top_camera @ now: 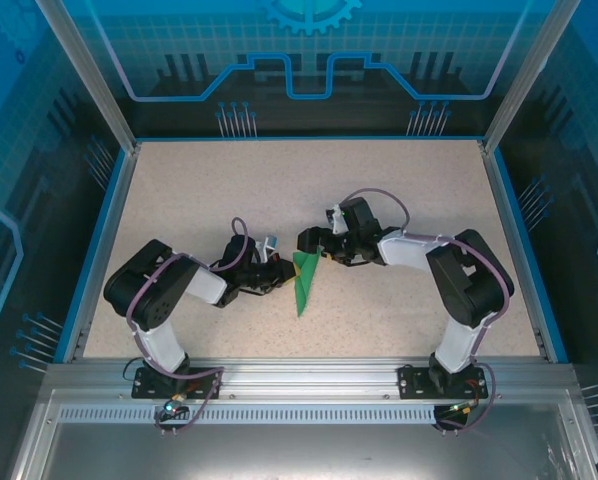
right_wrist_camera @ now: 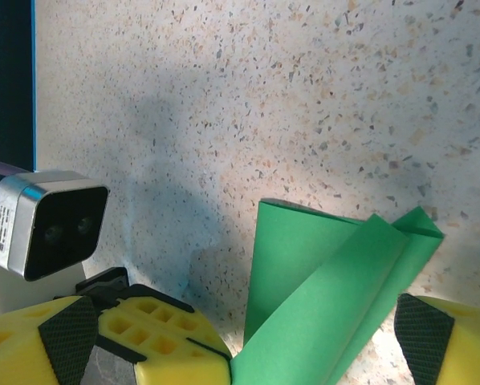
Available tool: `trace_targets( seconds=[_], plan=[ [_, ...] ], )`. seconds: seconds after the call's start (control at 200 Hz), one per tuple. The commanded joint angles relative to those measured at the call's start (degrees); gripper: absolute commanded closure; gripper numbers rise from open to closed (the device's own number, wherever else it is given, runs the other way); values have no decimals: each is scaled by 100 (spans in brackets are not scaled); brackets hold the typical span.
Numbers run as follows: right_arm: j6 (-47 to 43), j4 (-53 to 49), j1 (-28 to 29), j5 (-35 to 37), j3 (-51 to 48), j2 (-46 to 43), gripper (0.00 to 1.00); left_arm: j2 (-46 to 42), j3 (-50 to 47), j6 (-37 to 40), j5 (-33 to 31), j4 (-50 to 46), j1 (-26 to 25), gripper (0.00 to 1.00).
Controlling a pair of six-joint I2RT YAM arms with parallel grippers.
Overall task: Fold a paper plane with a square sheet of paper (fold left side to right side)
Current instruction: Fold the wing for the fifth time at the center of the table.
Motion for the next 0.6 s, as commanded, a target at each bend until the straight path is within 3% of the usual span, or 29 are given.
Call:
trace_targets(
  seconds=[0.0,0.595],
  plan=[
    [56,-156,81,-106,178,168,1,-123,82,188,-40,-24,60,100],
    [30,-278,171,-125,432,486,1,-105,97,193,-23,-30,60,100]
  ],
)
